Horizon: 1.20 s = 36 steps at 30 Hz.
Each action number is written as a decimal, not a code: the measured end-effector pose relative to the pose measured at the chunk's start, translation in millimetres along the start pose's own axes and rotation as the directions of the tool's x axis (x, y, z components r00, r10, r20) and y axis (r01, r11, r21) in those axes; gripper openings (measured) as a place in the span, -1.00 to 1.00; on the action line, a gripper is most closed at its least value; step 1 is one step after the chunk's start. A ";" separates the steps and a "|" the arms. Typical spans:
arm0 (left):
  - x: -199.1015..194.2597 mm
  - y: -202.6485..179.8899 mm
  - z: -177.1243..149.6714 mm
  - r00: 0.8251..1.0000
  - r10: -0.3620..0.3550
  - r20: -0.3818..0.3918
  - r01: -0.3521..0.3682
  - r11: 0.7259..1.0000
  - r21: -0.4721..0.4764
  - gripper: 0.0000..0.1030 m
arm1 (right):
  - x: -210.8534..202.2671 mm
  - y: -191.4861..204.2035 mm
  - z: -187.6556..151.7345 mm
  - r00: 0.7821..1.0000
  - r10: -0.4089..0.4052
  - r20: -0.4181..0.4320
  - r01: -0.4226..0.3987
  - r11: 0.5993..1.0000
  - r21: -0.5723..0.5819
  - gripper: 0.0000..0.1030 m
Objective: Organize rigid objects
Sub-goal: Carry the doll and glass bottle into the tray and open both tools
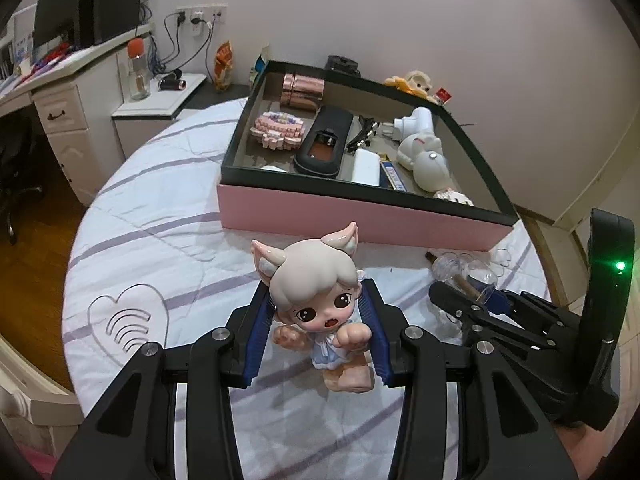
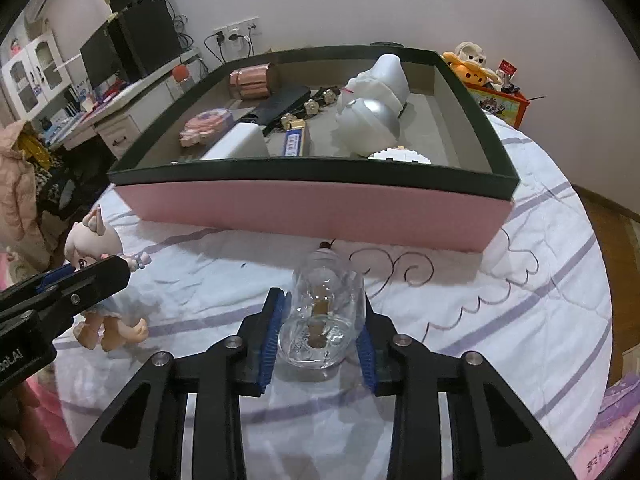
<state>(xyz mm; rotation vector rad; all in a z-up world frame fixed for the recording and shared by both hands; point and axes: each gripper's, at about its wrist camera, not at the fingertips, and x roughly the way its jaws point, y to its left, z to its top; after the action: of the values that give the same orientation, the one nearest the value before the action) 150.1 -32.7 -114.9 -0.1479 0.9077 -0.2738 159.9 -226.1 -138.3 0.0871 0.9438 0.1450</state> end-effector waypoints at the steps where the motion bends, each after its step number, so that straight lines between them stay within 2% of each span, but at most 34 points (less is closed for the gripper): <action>1: -3.8 -0.6 -0.7 1.000 -0.002 0.004 0.002 1.000 0.001 -0.15 | -7.7 -0.1 -1.2 1.000 0.005 0.012 -0.005 1.000 0.006 -0.35; 11: -55.5 -5.8 -9.0 0.997 0.001 0.073 -0.003 1.000 0.026 -0.15 | -78.9 17.0 -3.8 0.992 0.054 0.115 -0.053 0.999 -0.013 -0.35; 19: -96.8 -1.3 -1.9 0.990 0.038 0.136 -0.045 0.998 0.050 -0.15 | -134.1 43.3 6.3 0.975 0.077 0.209 -0.062 0.995 -0.076 -0.35; 27: -122.1 -6.5 38.6 0.976 0.047 0.214 -0.070 0.993 0.099 -0.15 | -155.9 52.9 38.4 0.962 0.078 0.261 -0.047 0.992 -0.120 -0.35; 36: -86.2 -20.2 99.7 0.978 0.034 0.205 -0.065 0.987 0.148 -0.15 | -131.0 34.6 97.4 0.967 0.066 0.246 -0.037 0.992 -0.122 -0.35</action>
<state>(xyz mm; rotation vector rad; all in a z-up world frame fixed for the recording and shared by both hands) 175.4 -25.4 15.8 -0.0090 0.6843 -0.2762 160.2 -214.3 28.1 0.0210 0.6797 0.2314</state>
